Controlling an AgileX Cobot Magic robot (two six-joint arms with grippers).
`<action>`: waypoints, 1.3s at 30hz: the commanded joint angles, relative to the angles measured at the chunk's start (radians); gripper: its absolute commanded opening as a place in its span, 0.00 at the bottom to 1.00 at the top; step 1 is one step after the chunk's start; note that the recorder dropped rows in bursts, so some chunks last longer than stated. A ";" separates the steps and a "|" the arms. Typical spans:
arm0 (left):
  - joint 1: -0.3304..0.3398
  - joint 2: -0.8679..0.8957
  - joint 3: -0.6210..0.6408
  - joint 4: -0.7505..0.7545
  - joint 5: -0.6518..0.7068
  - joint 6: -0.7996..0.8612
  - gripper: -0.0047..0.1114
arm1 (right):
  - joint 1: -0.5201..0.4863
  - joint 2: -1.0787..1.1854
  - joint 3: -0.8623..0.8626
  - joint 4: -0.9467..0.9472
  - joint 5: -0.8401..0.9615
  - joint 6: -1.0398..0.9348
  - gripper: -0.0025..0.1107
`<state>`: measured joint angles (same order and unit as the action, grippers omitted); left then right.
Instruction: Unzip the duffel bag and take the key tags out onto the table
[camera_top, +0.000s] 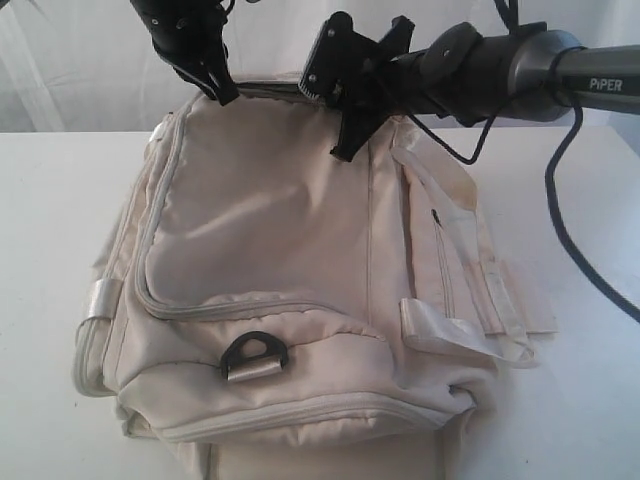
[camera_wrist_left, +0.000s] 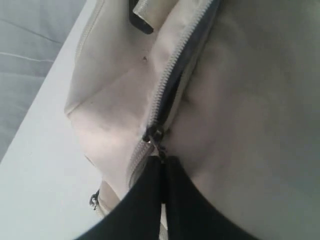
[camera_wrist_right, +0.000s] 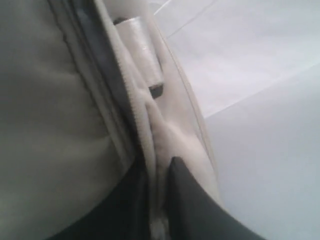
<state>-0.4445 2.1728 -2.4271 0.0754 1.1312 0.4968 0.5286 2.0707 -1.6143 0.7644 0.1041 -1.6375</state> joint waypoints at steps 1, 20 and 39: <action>0.003 -0.021 -0.006 0.016 0.090 0.025 0.04 | -0.002 0.001 -0.006 0.009 -0.081 0.110 0.02; 0.003 -0.021 -0.006 0.030 0.090 -0.007 0.04 | -0.151 -0.011 -0.006 0.004 -0.040 0.239 0.02; 0.003 -0.021 0.140 -0.118 0.090 -0.027 0.04 | -0.276 -0.044 -0.004 0.002 0.049 0.305 0.02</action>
<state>-0.4548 2.1728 -2.3196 -0.0871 1.1271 0.4805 0.3264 2.0381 -1.6219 0.7812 0.2804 -1.3647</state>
